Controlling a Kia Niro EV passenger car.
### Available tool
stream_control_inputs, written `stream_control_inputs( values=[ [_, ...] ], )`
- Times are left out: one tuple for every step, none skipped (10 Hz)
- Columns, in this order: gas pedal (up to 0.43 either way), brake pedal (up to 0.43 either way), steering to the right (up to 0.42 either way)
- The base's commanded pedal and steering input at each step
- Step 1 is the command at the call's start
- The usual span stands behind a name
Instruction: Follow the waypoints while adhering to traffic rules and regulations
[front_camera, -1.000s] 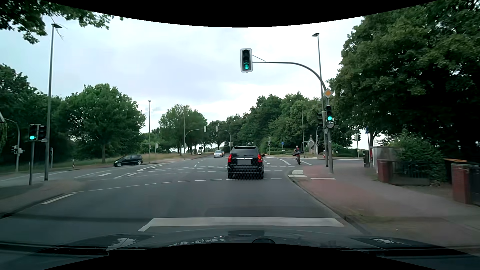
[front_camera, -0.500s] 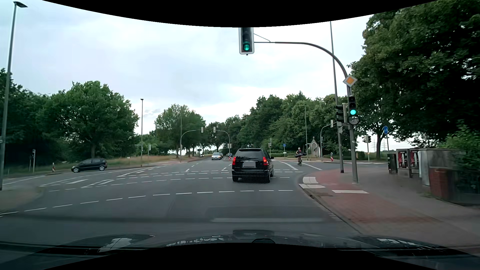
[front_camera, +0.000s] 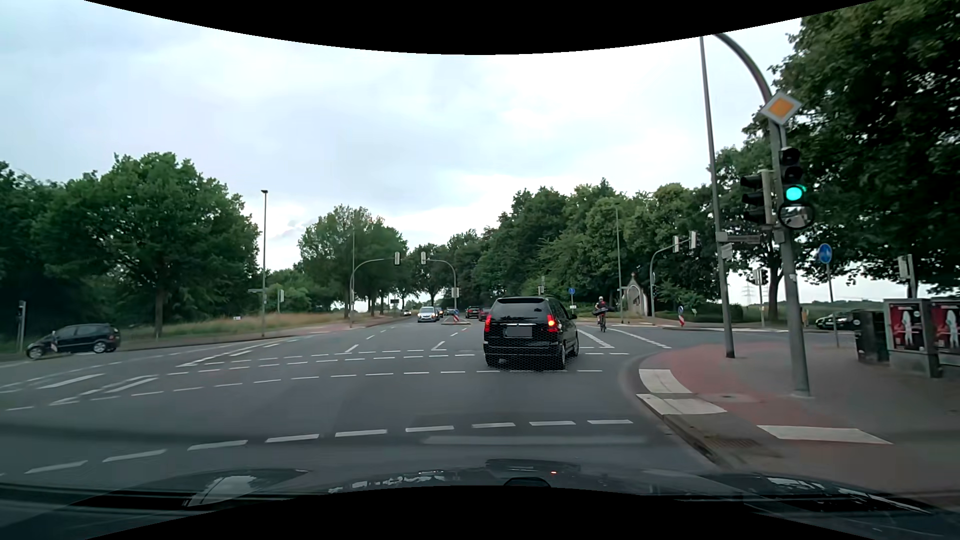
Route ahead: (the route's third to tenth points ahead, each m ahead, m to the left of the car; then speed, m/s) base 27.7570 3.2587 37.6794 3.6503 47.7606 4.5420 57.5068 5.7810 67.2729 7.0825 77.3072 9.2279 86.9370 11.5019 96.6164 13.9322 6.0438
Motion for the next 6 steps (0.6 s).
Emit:
stream_control_inputs(
  values=[
    [0.189, 0.000, 0.000],
    [0.189, 0.000, -0.001],
    [0.197, 0.000, -0.002],
    [0.209, 0.000, -0.002],
    [0.248, 0.000, -0.002],
    [0.248, 0.000, -0.001]
  ],
)
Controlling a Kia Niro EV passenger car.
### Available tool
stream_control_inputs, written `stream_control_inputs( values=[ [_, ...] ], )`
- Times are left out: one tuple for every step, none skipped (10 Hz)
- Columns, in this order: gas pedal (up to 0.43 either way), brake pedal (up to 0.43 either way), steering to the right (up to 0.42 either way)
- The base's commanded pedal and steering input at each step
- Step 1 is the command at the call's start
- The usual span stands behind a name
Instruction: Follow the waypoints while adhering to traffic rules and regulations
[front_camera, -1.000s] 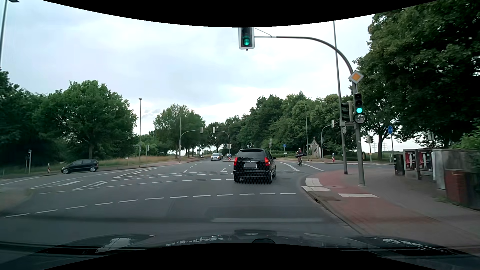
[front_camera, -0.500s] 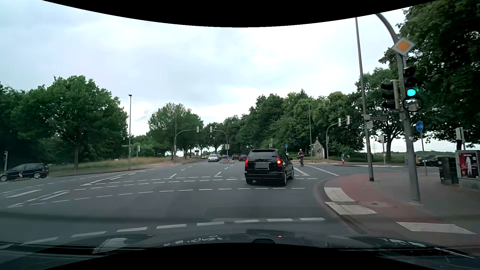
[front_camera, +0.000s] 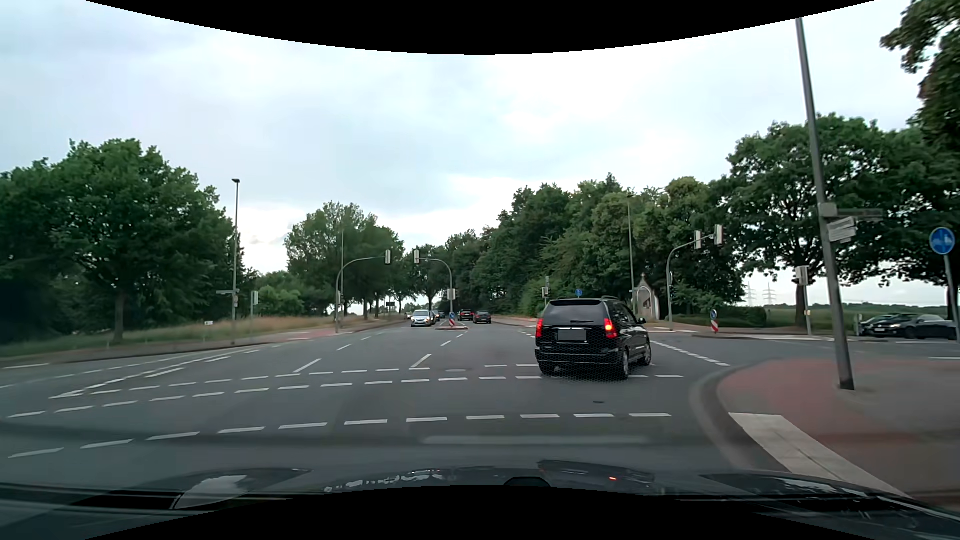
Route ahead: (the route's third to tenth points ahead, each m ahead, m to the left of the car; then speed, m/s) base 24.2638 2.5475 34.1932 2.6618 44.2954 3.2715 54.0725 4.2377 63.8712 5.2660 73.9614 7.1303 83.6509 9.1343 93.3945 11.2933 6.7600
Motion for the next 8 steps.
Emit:
stream_control_inputs(
  values=[
    [0.248, 0.000, 0.000],
    [0.248, 0.000, 0.001],
    [0.248, 0.000, 0.001],
    [0.248, 0.000, 0.001],
    [0.248, 0.000, 0.001],
    [0.248, 0.000, 0.001],
    [0.248, 0.000, 0.002],
    [0.248, 0.000, 0.002]
  ],
)
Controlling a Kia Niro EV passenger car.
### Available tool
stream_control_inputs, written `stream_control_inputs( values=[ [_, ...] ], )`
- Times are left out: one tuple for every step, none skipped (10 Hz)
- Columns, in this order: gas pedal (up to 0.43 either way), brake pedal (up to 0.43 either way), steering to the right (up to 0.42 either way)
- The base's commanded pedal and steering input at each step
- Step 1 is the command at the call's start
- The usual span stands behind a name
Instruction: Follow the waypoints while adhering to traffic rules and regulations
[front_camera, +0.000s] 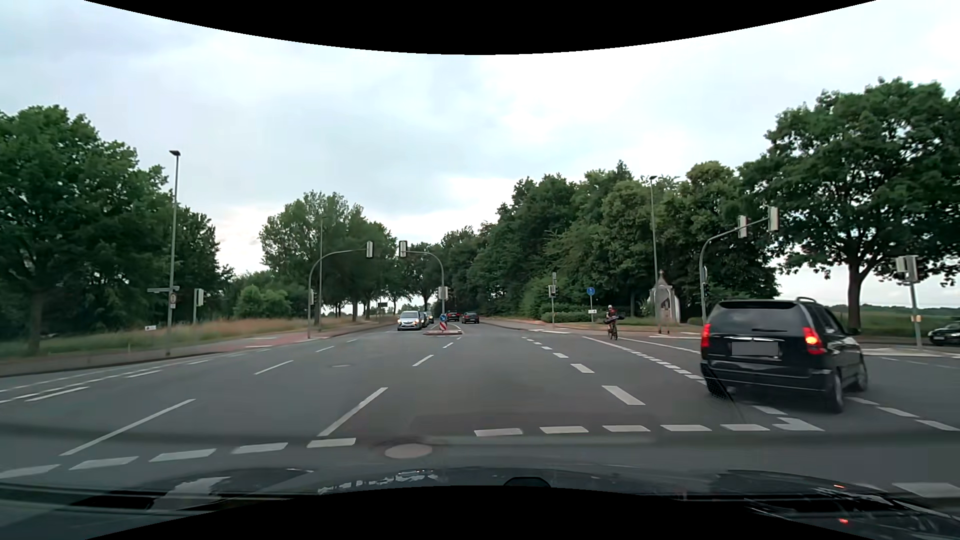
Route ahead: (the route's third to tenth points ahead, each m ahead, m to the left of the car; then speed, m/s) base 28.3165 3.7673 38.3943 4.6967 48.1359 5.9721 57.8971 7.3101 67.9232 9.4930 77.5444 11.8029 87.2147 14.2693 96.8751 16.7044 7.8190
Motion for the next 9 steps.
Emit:
stream_control_inputs(
  values=[
    [0.248, 0.000, 0.001],
    [0.248, 0.000, 0.002],
    [0.248, 0.000, 0.002],
    [0.248, 0.000, 0.001],
    [0.248, 0.000, 0.001],
    [0.260, 0.000, 0.000],
    [0.260, 0.000, -0.001],
    [0.260, 0.000, 0.000],
    [0.260, 0.000, 0.000]
  ],
)
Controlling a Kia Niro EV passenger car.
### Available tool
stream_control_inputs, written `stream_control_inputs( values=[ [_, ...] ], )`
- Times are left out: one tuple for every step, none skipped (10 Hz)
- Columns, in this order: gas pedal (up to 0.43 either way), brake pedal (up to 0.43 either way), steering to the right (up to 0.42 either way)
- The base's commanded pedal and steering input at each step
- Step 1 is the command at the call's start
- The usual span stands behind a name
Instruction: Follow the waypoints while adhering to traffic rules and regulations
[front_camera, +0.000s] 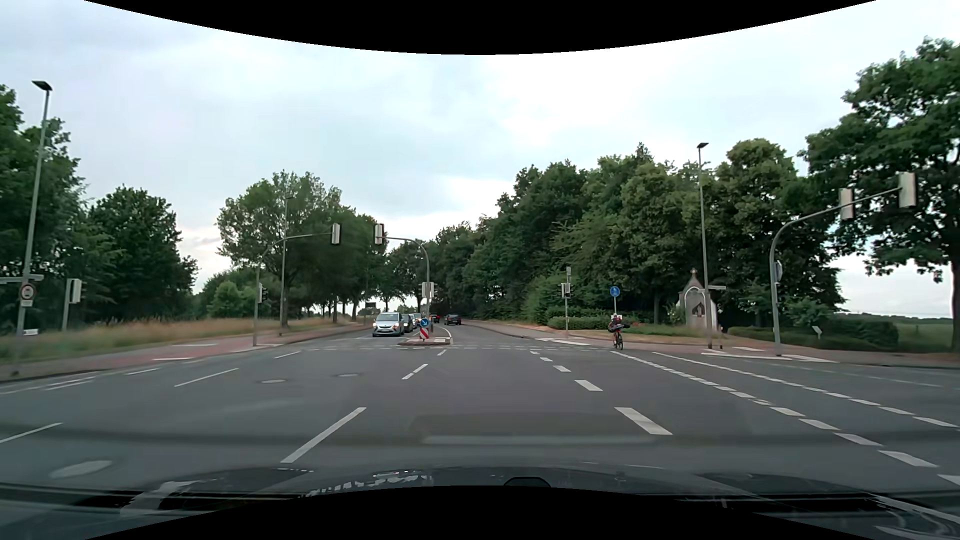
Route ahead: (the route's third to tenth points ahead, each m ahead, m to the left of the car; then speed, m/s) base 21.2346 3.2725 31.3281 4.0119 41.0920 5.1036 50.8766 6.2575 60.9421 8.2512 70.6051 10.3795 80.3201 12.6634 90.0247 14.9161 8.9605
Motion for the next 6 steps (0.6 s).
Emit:
stream_control_inputs(
  values=[
    [0.260, 0.000, 0.000],
    [0.260, 0.000, 0.000],
    [0.248, 0.000, 0.000],
    [0.248, 0.000, 0.000],
    [0.248, 0.000, 0.000],
    [0.240, 0.000, -0.002]
  ],
)
